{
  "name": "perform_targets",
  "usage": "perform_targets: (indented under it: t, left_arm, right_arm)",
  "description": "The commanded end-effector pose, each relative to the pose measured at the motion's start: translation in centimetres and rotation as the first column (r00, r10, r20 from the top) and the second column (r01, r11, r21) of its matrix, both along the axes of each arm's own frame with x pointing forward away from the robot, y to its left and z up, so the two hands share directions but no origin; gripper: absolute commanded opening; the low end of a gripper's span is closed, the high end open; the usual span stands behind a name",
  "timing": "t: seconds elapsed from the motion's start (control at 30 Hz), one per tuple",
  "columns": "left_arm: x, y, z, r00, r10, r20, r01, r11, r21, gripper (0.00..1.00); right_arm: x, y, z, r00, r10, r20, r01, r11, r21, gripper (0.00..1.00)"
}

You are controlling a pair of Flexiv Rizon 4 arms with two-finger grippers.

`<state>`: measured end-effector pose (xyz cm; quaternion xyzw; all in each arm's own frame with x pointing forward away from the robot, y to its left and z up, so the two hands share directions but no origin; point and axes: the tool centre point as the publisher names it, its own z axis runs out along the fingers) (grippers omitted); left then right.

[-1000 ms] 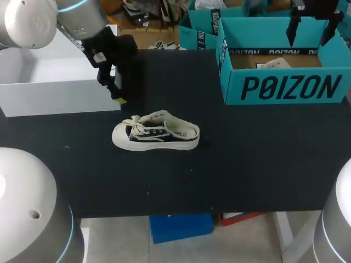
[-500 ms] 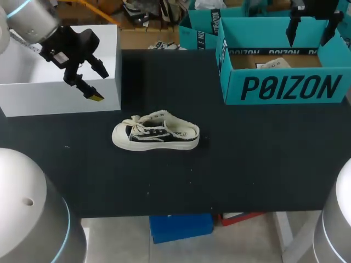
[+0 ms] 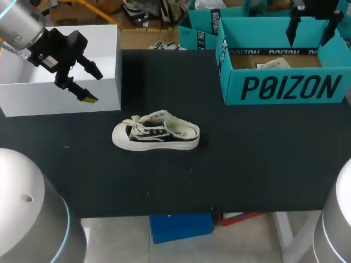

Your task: Take the shoe out of the shoebox, open the shoe tongue, remove and reinsert the insole, then place the shoe into the shoebox

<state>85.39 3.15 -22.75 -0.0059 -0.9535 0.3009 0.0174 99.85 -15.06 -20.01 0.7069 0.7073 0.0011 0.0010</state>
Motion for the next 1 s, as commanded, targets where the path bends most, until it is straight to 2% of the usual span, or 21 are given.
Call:
perform_targets:
  t: [0.03,0.1,0.17,0.2,0.23,0.37,0.5,0.67,0.77,0.8,0.87,1.0]
  left_arm:
    - [0.0,0.0,-0.1,1.000,0.000,0.004,0.000,1.000,-0.001,1.00]
    - [0.0,0.0,-0.1,1.000,0.000,0.004,0.000,1.000,-0.001,1.00]
    - [0.0,0.0,-0.1,1.000,0.000,0.004,0.000,1.000,-0.001,1.00]
    - [0.0,0.0,-0.1,1.000,0.000,0.004,0.000,1.000,-0.001,1.00]
    - [0.0,0.0,-0.1,1.000,0.000,0.004,0.000,1.000,-0.001,1.00]
    - [0.0,0.0,-0.1,1.000,0.000,0.004,0.000,1.000,-0.001,1.00]
    - [0.0,0.0,-0.1,1.000,0.000,0.004,0.000,1.000,-0.001,1.00]
    - [0.0,0.0,-0.1,1.000,0.000,0.004,0.000,1.000,-0.001,1.00]
    - [0.0,0.0,-0.1,1.000,0.000,0.004,0.000,1.000,-0.001,1.00]
    - [0.0,0.0,-0.1,1.000,0.000,0.004,0.000,1.000,-0.001,1.00]
    - [0.0,0.0,-0.1,1.000,0.000,0.004,0.000,1.000,-0.001,1.00]
    - [0.0,0.0,-0.1,1.000,0.000,0.004,0.000,1.000,-0.001,1.00]
  right_arm:
    - [0.1,0.0,0.0,1.000,0.000,-0.002,0.000,1.000,-0.001,1.00]
    - [0.1,0.0,0.0,1.000,0.000,-0.002,0.000,1.000,-0.001,1.00]
    - [1.0,0.8,0.8,0.995,0.080,0.067,-0.079,0.997,-0.026,1.00]
    - [0.9,1.4,1.2,0.984,0.140,0.108,-0.135,0.989,-0.059,1.00]
    - [0.4,2.4,1.7,0.944,0.284,0.170,-0.270,0.958,-0.099,1.00]
    - [-2.3,3.9,2.3,0.850,0.439,0.292,-0.430,0.898,-0.096,1.00]
    - [-5.9,5.4,1.6,0.719,0.554,0.419,-0.573,0.814,-0.092,1.00]
    - [-10.1,7.3,0.9,0.507,0.645,0.571,-0.739,0.667,-0.096,1.00]
    - [-11.6,8.3,0.2,0.397,0.677,0.620,-0.811,0.575,-0.110,1.00]
    - [-11.9,8.6,0.1,0.372,0.675,0.637,-0.826,0.554,-0.104,1.00]
    - [-12.7,9.3,-0.2,0.301,0.688,0.661,-0.877,0.472,-0.093,1.00]
    - [-13.7,10.6,-0.8,0.218,0.669,0.711,-0.928,0.367,-0.061,1.00]
